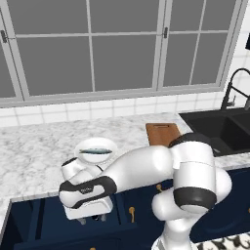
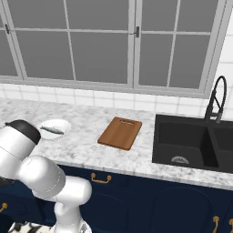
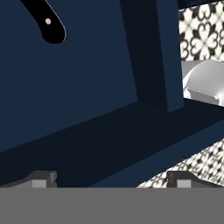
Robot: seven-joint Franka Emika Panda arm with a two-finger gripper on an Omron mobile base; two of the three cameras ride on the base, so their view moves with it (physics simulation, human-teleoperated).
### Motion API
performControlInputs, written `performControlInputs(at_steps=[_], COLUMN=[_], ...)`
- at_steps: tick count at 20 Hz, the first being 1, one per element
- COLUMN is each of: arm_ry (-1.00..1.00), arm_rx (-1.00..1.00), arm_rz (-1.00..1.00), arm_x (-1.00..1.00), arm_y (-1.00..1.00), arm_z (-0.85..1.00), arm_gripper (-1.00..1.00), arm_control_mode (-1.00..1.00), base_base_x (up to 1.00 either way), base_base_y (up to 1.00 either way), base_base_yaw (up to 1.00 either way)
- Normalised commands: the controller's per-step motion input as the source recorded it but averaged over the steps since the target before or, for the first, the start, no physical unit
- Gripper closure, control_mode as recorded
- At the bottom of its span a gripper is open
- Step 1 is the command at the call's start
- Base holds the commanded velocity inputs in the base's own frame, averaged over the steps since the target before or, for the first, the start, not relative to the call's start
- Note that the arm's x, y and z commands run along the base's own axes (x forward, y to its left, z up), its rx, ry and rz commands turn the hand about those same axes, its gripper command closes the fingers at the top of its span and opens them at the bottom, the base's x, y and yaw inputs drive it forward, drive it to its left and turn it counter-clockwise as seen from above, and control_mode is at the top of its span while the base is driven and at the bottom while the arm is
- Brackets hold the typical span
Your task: Pick up the knife from the drawer and place it on the cutting board. Then place the meat from the plate to the cutting board.
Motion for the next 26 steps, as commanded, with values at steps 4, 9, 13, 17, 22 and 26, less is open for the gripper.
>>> performControlInputs(at_steps=[4, 9, 13, 17, 22, 26], arm_ry=[0.00, 0.00, 0.00, 0.00, 0.00, 0.00], arm_rx=[0.13, 0.00, 0.00, 0.00, 0.00, 0.00], arm_rz=[0.05, 0.01, 0.00, 0.00, 0.00, 0.00], arm_x=[0.00, -0.06, -0.24, -0.32, -0.43, -0.20], arm_y=[-0.05, 0.11, 0.13, 0.10, 0.13, -0.09], arm_z=[-0.02, -0.06, -0.19, -0.21, -0.23, -0.02], arm_gripper=[-1.00, -1.00, -1.00, -1.00, -1.00, -1.00], arm_control_mode=[-1.00, -1.00, -1.00, -1.00, -1.00, -1.00], base_base_x=[0.00, 0.00, 0.00, 0.00, 0.00, 0.00], base_base_y=[0.00, 0.00, 0.00, 0.00, 0.00, 0.00], base_base_yaw=[0.00, 0.00, 0.00, 0.00, 0.00, 0.00])
